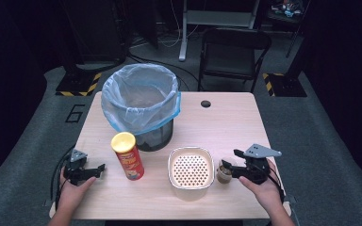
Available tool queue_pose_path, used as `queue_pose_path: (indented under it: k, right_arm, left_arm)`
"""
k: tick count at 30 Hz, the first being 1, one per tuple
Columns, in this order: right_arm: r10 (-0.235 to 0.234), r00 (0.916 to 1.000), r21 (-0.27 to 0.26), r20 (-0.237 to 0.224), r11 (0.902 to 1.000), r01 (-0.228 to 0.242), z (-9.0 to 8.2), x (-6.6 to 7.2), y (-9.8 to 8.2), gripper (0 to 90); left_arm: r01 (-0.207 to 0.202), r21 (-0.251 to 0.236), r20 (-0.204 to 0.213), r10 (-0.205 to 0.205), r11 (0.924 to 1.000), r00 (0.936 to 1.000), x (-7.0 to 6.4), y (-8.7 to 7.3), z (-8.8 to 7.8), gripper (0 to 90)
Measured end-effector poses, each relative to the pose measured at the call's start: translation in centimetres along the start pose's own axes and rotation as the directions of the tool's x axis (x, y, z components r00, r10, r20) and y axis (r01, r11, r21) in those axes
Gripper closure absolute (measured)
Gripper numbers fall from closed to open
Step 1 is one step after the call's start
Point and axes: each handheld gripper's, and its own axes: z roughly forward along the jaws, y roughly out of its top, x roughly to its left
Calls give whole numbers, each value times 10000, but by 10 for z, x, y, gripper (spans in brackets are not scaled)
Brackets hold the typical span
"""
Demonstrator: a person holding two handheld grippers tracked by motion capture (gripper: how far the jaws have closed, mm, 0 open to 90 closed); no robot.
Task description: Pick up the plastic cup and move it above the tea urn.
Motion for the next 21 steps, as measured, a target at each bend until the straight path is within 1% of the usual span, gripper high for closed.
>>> queue_pose_path:
  k: [1,2,4,5,7,9,10,13,14,16,19,20,21]
  right_arm:
    - [-204,9995,-22,-234,9998,204,2,1,-5,278]
    - [-204,9995,-22,-234,9998,204,2,1,-5,278]
    - [-372,9988,-34,-332,9993,372,4,0,-9,262]
    - [-428,9980,-66,-455,9991,426,6,-1,-12,242]
    - [-408,9979,-30,-494,9992,407,11,-2,-14,211]
    - [-418,9969,71,-670,9991,424,15,-4,-17,188]
    - [-396,9968,104,-689,9991,405,17,-4,-19,168]
    - [-618,9939,260,-913,9976,645,21,-7,-22,147]
    - [-601,9941,292,-903,9976,629,22,-7,-23,147]
    - [-713,9923,348,-1013,9966,752,25,-9,-26,146]
    - [-781,9892,458,-1243,9954,844,30,-12,-30,148]
    - [-804,9877,479,-1345,9950,875,31,-12,-32,149]
    - [-787,9848,495,-1546,9950,873,33,-13,-34,148]
  left_arm:
    - [10,-64,-42,-10,10000,10000,0,0,0,120]
    - [-3,9,-5,3,10000,10000,0,0,0,120]
    - [1,4,-13,-1,10000,10000,0,0,0,120]
    - [1,11,-8,-1,10000,10000,0,0,0,120]
    - [0,4,-13,0,10000,10000,0,0,0,121]
    - [3,2,-12,-3,10000,10000,0,0,0,120]
    - [0,6,-13,0,10000,10000,0,0,0,120]
    - [0,6,-12,0,10000,10000,0,0,0,120]
    - [3,3,-12,-3,10000,10000,0,0,0,120]
    - [0,4,-14,0,10000,10000,0,0,0,120]
    - [4,7,-11,-4,10000,10000,0,0,0,120]
    - [8,6,-9,-8,10000,10000,0,0,0,121]
    - [5,-2,-16,-5,10000,10000,0,0,0,121]
